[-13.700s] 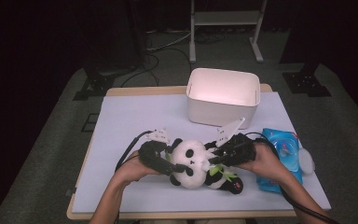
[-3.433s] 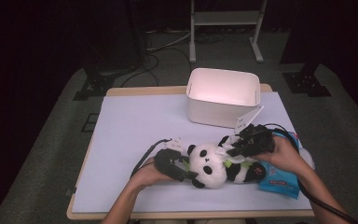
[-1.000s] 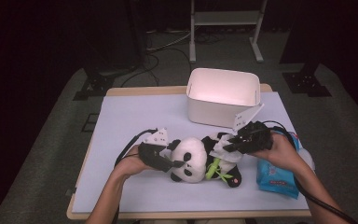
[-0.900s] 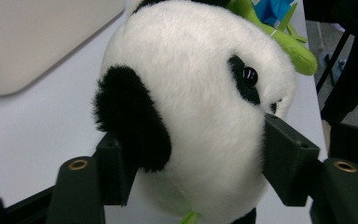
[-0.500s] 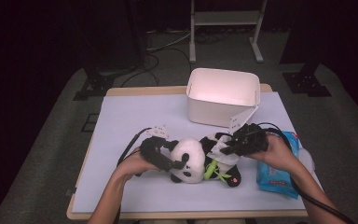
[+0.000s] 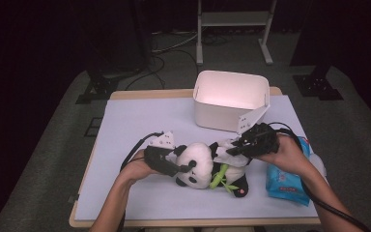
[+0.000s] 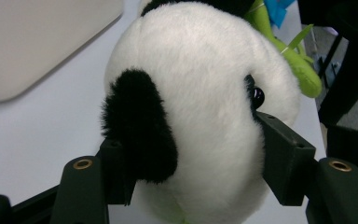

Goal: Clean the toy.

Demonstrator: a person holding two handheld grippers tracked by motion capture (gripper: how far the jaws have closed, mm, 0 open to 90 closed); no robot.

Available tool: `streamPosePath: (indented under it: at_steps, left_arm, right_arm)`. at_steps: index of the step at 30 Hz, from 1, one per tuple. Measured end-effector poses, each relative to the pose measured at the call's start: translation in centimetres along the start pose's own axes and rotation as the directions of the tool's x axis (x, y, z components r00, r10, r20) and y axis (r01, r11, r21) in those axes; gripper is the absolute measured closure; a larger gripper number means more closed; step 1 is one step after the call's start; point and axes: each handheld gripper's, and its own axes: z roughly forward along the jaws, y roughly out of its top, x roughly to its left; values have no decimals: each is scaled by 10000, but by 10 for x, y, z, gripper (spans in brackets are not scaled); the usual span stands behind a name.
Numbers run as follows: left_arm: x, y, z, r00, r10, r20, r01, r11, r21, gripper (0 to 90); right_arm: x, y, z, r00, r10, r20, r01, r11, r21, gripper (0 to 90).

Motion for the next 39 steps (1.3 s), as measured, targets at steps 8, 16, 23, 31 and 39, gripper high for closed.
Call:
streamPosePath:
  at_steps: [8,16,23,31,39]
  left_arm:
    - [-2,1,-8,9981,594,159,-590,9980,-240,381]
    - [-1,-4,-10,9975,-537,470,553,9979,-336,283]
    - [1,-6,1,9838,-1699,567,1677,9850,410,94]
    - [-3,-2,-3,9951,-751,636,706,9950,699,322]
    - [-5,8,-5,9986,353,400,-385,9959,819,394]
  right_arm:
    - [-4,-16,-9,9995,290,78,-291,9995,111,781]
    - [-1,-35,-1,9970,649,-421,-662,9973,-303,783]
    - [9,-34,1,9983,393,-420,-399,9991,-134,784]
    - [15,-32,-1,9981,204,-584,-200,9998,79,783]
    - [19,-12,2,9993,-196,-312,196,9998,-11,783]
